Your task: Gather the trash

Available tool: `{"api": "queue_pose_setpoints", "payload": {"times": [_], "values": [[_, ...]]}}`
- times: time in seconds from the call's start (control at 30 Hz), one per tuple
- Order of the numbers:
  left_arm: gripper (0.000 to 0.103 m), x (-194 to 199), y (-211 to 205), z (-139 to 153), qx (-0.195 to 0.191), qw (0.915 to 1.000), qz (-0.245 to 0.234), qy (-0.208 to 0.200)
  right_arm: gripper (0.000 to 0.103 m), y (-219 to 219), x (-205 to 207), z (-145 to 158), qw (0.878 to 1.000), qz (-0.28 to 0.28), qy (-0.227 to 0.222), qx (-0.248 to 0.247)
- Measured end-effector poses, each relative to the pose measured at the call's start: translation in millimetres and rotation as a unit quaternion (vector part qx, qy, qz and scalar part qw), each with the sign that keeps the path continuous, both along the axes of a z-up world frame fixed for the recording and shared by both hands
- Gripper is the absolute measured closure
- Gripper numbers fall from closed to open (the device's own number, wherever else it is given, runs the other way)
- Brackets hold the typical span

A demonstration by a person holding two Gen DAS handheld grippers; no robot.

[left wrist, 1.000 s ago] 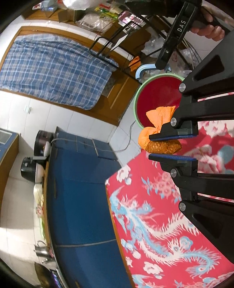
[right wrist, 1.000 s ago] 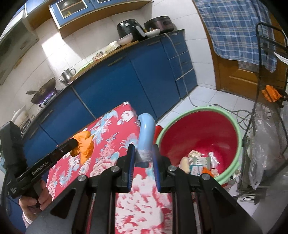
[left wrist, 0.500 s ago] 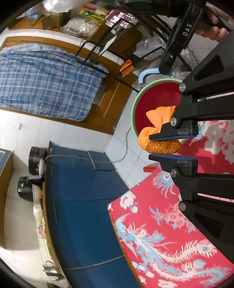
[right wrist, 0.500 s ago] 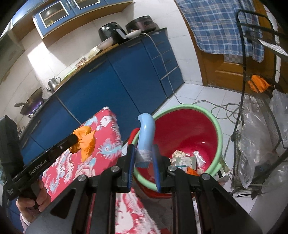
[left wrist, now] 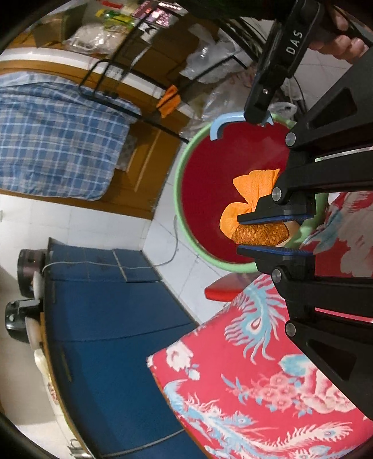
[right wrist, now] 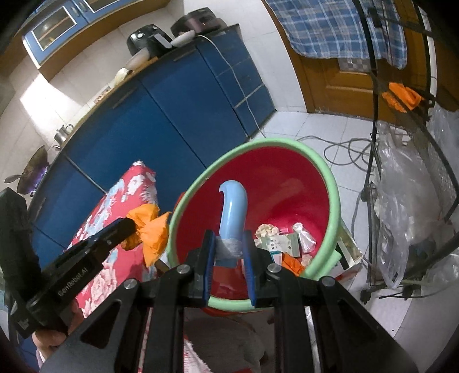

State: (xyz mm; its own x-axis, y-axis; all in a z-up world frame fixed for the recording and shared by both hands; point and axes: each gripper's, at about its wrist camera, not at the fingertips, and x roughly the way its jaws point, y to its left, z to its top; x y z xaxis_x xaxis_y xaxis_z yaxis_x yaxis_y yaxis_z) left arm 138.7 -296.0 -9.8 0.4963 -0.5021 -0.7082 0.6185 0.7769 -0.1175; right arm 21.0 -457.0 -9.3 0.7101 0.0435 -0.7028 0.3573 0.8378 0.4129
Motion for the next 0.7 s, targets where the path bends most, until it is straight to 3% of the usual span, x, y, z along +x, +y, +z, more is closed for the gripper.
{"api": "queue_pose_setpoints", "payload": {"times": [0.37, 0.5, 0.7], "values": [[0.084, 8, -13, -21, 0.025, 0.9996, -0.003, 0.012, 0.078, -10, 11, -21, 1.000, -0.010, 0.025, 0.001], [0.065, 10, -10, -21, 0.023, 0.9996, 0.004, 0.019, 0.076, -11, 10, -26, 1.000, -0.011, 0.026, 0.010], [0.065, 7, -1, -15, 0.017, 0.9997, 0.013, 0.011, 0.076, -6, 7, -18, 1.000, -0.004, 0.015, 0.003]]}}
